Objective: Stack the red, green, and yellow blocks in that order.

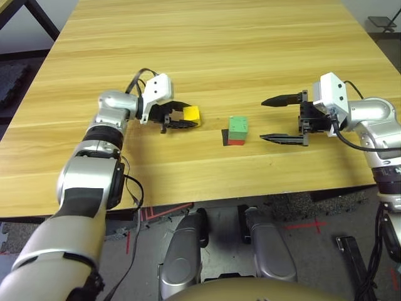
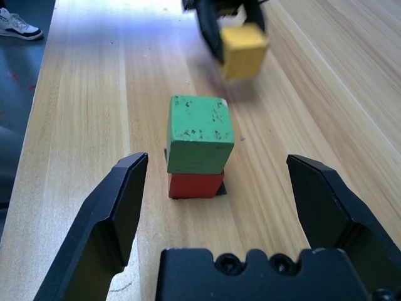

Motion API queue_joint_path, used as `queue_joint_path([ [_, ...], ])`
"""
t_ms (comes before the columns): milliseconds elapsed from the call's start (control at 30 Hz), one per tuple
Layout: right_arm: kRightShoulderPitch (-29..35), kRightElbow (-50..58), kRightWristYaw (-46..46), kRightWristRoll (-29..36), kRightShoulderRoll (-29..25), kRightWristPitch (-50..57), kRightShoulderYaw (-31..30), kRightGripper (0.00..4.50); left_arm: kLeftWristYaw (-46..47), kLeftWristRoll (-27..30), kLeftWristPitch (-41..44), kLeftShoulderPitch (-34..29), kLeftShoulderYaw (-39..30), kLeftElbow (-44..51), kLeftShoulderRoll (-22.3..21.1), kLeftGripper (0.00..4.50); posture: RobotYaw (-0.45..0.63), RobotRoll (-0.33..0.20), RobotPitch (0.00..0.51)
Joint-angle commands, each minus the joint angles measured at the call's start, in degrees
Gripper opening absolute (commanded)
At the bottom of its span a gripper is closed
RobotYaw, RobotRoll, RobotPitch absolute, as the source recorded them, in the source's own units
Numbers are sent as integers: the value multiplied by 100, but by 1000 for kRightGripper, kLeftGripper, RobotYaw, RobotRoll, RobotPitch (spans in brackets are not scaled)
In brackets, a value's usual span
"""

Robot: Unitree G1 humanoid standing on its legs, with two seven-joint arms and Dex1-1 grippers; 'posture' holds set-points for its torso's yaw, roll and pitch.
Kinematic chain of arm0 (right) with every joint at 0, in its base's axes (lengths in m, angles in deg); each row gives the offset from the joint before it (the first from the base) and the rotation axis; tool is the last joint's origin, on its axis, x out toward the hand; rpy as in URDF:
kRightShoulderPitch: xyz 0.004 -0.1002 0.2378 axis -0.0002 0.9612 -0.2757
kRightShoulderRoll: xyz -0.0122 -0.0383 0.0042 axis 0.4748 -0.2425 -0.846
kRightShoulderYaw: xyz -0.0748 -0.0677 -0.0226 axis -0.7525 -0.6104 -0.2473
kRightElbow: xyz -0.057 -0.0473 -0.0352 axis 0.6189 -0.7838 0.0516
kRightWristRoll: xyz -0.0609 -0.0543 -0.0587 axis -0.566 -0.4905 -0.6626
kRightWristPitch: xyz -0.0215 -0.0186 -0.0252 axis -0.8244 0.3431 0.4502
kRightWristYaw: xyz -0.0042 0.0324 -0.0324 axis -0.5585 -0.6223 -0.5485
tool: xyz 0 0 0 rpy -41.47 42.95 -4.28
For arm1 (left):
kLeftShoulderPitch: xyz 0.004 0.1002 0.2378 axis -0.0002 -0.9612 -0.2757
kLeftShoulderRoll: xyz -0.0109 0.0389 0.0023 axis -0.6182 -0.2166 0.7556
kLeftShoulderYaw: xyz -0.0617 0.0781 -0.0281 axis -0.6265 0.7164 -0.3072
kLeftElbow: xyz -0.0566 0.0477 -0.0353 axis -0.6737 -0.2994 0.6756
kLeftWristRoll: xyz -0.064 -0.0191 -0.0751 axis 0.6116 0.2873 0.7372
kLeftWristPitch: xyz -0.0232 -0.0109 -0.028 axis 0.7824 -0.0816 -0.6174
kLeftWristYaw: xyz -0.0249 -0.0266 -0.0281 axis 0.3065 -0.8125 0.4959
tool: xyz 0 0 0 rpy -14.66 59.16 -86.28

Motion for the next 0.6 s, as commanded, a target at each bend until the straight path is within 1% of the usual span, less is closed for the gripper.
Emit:
queue_joint_path([
  [33, 71, -35, -19, -46, -5, -76, -34, 4500, -409, 333, 712, 4, -2, 887, 46, 2081, 181, 25, 205],
  [133, 69, -84, -2, -53, 19, -112, -35, 4500, -496, 576, 1525, -192, 84, 2067, 83, 2081, 185, 32, 207],
  [300, 118, -69, 16, -43, 38, -142, -34, 4500, -309, 856, 2781, -581, 283, 3860, 57, 2081, 185, 39, 210],
  [500, 150, -70, 28, -29, -7, -157, 16, 4500, 60, 1033, 3976, -867, 486, 5173, -61, 2081, 178, 44, 210],
  [600, 209, 11, 28, 4, -58, -126, 53, 4500, 252, 951, 4158, -1021, 618, 5538, -128, 2081, 171, 44, 211],
])
